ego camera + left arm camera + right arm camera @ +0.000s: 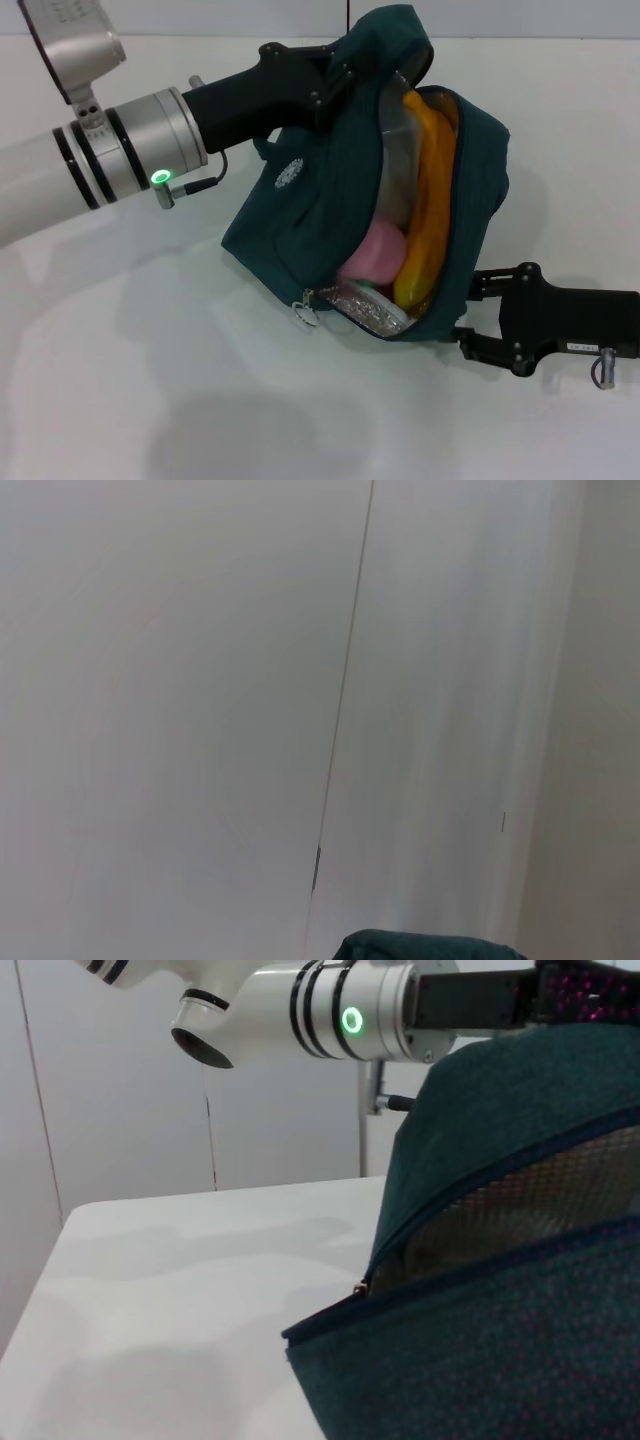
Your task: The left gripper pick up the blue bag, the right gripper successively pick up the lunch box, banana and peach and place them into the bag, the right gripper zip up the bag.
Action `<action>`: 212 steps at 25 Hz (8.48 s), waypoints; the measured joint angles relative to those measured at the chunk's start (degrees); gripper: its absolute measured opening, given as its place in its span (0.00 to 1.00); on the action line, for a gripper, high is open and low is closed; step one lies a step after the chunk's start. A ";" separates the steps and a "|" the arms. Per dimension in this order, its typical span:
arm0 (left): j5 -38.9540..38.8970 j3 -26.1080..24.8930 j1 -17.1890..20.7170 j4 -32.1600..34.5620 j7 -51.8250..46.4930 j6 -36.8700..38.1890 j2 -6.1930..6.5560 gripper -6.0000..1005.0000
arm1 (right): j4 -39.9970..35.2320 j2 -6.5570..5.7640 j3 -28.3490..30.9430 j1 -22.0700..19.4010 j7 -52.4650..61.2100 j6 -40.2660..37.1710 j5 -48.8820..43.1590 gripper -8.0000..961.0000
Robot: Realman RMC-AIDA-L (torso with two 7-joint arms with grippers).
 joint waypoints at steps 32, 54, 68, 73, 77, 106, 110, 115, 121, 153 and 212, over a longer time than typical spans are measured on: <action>-4.79 0.01 5.24 -10.03 11.47 9.31 -0.37 0.19 | 1.66 -3.99 1.66 -1.99 2.01 -7.36 22.65 0.09; -9.70 -0.34 7.23 -19.37 22.95 15.44 -0.62 0.68 | -1.49 -4.55 1.91 -2.15 10.37 -7.32 18.85 0.08; -9.73 -0.44 6.35 -19.42 22.99 14.63 -0.61 0.67 | -2.27 -4.61 5.96 -3.57 9.83 -9.53 18.38 0.42; -9.75 -0.43 6.19 -19.42 22.99 14.44 -0.61 0.67 | -2.94 -6.09 8.94 -5.17 9.76 -16.11 16.55 0.63; -9.77 -0.43 6.08 -19.84 22.99 14.44 -0.61 0.67 | -3.05 -6.38 12.16 -6.41 8.03 -21.19 15.00 0.65; -10.36 -0.52 3.47 -21.63 23.03 13.14 -0.61 0.67 | 1.81 -0.13 10.18 3.40 9.65 -10.69 -14.60 0.62; -10.90 -0.53 3.38 -21.66 23.03 13.14 -0.61 0.67 | 3.83 0.18 9.55 5.39 9.70 -10.04 -14.61 0.61; -11.12 -0.53 2.91 -22.27 23.03 13.15 -0.61 0.67 | 4.46 0.26 7.20 6.69 10.96 -9.30 -14.48 0.60; -11.71 -0.52 2.84 -22.34 23.03 13.14 -0.61 0.67 | 4.19 0.26 5.19 6.85 11.12 -10.54 -14.42 0.59; -13.31 -0.61 1.38 -23.74 23.03 12.35 -0.61 0.66 | 4.40 0.56 0.04 7.13 8.88 -6.09 -6.23 0.26; -16.27 17.74 13.11 -23.28 34.73 12.38 -0.61 0.34 | 3.70 0.10 5.55 6.53 1.56 -9.25 -0.45 0.05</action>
